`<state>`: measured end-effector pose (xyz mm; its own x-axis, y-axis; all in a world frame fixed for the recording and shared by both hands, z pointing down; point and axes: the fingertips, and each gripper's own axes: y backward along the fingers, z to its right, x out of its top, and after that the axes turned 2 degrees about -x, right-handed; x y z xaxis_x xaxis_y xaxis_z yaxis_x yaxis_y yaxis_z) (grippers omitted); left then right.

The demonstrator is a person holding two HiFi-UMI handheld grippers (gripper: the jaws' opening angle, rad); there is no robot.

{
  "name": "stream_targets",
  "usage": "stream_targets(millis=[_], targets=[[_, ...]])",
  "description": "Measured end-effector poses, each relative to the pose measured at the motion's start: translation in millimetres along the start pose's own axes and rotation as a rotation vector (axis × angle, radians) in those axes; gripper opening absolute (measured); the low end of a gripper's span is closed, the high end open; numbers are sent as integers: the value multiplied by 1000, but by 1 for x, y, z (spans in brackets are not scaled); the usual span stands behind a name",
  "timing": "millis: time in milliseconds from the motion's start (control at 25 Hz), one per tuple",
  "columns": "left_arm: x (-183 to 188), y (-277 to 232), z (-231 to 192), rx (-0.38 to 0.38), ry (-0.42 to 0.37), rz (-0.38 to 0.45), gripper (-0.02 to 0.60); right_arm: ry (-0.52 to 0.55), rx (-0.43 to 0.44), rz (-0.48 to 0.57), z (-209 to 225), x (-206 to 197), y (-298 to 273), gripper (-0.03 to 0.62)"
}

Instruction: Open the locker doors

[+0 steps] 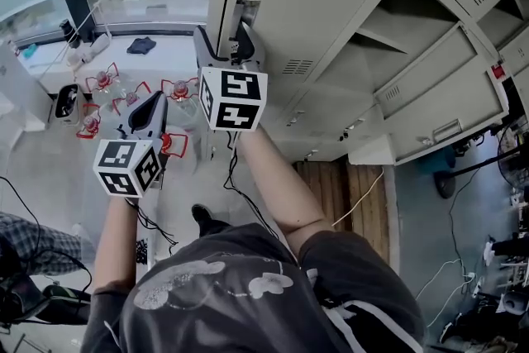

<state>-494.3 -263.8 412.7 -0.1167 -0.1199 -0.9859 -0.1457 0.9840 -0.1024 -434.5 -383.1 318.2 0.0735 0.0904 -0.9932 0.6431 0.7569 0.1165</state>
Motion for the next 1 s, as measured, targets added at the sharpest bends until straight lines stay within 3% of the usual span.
stream_targets(millis=[80, 600, 1000], targets=[[-1, 5, 8, -2, -3, -2, 9, -4, -20, 2, 3, 2, 11, 299], [-6, 37, 66, -25, -26, -10, 9, -19, -77, -27, 22, 11, 80, 137], [-11, 54, 112, -53, -48, -13, 9, -60, 22, -27, 34, 16, 129, 143]])
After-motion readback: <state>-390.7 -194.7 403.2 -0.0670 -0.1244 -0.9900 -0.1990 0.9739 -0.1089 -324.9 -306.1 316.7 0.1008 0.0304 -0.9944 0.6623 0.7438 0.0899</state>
